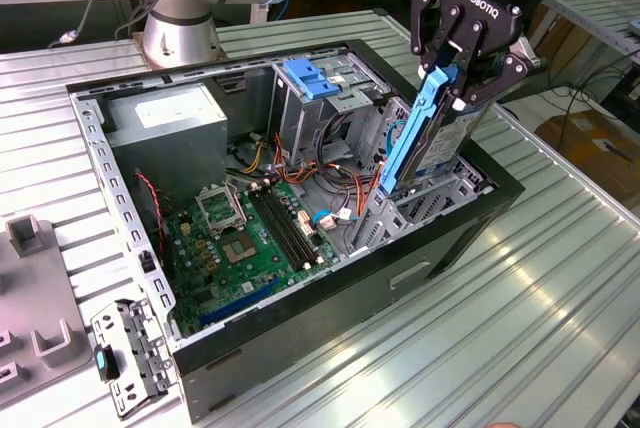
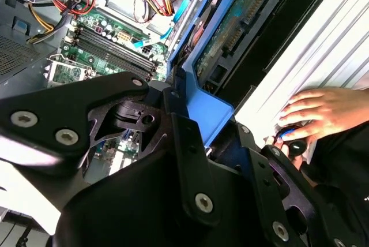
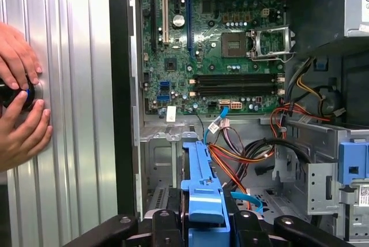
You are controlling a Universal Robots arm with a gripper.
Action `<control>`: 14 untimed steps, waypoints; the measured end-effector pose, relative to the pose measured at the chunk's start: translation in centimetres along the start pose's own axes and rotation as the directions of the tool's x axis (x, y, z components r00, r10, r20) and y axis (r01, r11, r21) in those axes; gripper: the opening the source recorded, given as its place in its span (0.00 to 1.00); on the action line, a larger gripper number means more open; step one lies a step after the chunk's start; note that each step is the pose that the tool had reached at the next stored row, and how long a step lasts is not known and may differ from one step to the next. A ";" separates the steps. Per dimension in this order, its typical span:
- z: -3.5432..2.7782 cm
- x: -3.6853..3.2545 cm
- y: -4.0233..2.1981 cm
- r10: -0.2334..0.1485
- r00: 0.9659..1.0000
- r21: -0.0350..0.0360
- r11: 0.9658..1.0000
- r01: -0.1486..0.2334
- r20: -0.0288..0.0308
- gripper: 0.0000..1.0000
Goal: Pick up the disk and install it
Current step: 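Insert the disk into the insertion slot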
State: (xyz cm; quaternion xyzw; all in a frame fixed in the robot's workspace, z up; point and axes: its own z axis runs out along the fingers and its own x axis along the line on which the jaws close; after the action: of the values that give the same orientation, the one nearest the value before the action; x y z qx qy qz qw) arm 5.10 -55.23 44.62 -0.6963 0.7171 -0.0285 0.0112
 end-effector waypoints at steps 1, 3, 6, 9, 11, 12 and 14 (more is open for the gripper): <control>0.00 0.00 0.09 0.000 1.000 0.002 1.000 0.000 0.000 0.37; -0.01 0.00 0.23 -0.001 1.000 0.005 1.000 0.001 0.000 0.37; 0.01 0.00 0.35 -0.003 1.000 0.013 1.000 0.003 0.000 0.37; 0.11 0.01 0.57 -0.008 1.000 0.018 1.000 0.008 -0.002 0.37; 0.25 0.01 0.64 -0.010 1.000 0.019 1.000 0.010 -0.003 0.37; 0.41 0.01 0.66 -0.011 1.000 0.019 1.000 0.011 -0.005 0.37; 0.68 0.00 0.68 -0.011 1.000 0.019 1.000 0.012 -0.009 0.37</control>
State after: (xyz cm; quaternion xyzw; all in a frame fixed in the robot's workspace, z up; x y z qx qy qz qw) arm 4.47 -55.23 43.90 -0.7001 0.7129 -0.0384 0.0146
